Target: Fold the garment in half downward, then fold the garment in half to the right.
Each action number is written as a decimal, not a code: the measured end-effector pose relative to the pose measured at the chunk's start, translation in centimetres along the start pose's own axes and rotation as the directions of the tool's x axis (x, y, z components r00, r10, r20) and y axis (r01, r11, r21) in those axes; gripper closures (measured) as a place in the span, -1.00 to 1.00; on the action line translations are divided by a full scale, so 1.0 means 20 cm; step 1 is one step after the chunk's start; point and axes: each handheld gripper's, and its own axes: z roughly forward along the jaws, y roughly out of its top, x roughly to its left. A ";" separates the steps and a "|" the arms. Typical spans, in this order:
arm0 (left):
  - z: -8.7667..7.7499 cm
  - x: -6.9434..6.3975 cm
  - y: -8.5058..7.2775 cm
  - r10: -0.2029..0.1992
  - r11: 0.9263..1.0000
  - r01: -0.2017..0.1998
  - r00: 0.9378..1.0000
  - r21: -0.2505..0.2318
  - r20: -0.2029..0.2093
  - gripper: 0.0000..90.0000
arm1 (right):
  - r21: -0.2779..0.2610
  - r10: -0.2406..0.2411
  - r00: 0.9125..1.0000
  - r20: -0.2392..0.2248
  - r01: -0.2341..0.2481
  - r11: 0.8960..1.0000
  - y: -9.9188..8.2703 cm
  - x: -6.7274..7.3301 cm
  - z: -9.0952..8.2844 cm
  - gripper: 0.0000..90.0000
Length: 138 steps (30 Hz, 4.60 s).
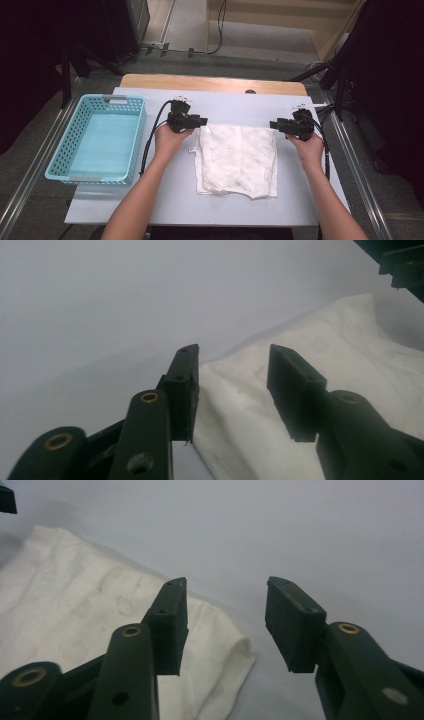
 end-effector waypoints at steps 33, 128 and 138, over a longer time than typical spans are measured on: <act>-0.12 -0.16 -0.05 0.062 0.997 -0.068 0.988 0.034 0.138 -0.13 | 0.022 -0.080 0.989 -0.125 0.083 0.996 -0.04 0.14 0.00 -0.38; -0.30 -0.46 -0.54 0.163 0.975 -0.189 0.967 0.119 0.198 -0.43 | 0.072 -0.207 0.935 -0.287 0.237 0.969 0.09 0.53 0.24 -0.38; -0.23 -0.47 -0.61 0.201 0.962 -0.226 0.966 0.154 0.161 -0.46 | 0.079 -0.205 0.929 -0.307 0.240 0.968 0.09 0.55 0.25 -0.38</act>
